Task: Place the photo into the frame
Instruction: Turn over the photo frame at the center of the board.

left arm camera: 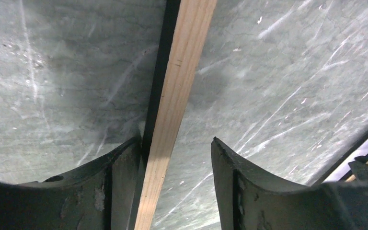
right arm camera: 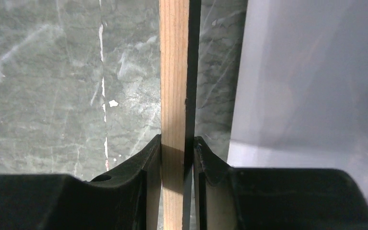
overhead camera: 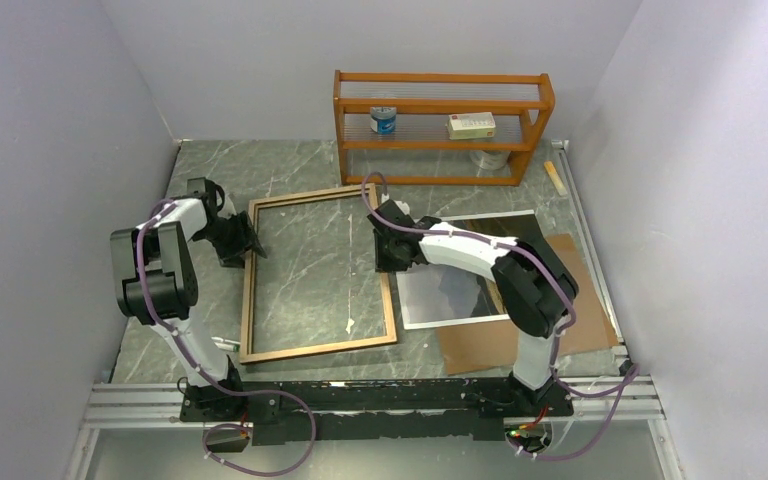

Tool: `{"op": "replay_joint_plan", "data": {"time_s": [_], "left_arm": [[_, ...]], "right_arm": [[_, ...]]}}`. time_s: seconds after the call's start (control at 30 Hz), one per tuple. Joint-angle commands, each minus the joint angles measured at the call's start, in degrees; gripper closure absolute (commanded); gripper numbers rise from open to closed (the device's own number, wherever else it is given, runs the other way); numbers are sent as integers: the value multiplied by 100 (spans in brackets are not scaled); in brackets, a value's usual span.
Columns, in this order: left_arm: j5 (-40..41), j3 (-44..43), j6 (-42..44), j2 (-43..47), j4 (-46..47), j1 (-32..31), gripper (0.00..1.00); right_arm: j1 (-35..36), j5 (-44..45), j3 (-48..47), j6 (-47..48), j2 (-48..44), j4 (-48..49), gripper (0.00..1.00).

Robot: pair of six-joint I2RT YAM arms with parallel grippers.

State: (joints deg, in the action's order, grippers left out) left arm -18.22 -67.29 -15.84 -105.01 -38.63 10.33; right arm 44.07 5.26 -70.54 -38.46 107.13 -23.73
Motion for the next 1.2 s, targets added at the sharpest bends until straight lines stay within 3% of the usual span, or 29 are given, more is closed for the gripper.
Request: {"op": "replay_joint_plan", "data": {"time_s": [0.0, 0.07, 0.17, 0.37, 0.53, 0.83, 1.17], "left_arm": [[-404, 170, -97, 274, 123, -18, 43], [-533, 204, -152, 376, 168, -20, 50], [-648, 284, -237, 454, 247, -22, 51], [-431, 235, -245, 480, 182, -21, 42], [313, 6, -321, 687, -22, -16, 33], [958, -422, -534, 1138, -386, -20, 31], [267, -235, -732, 1397, -267, -17, 31]], "right_arm": [[31, 320, -1, 305, -642, 92, 84], [35, 415, 58, 333, -789, 85, 84], [18, 505, 162, 403, -845, 77, 84], [-3, 577, 376, 601, -724, 197, 83], [79, 316, 325, 541, -559, 363, 83], [259, -18, -309, -382, 134, 314, 83], [260, 197, -669, -1185, 712, 275, 81]]}}
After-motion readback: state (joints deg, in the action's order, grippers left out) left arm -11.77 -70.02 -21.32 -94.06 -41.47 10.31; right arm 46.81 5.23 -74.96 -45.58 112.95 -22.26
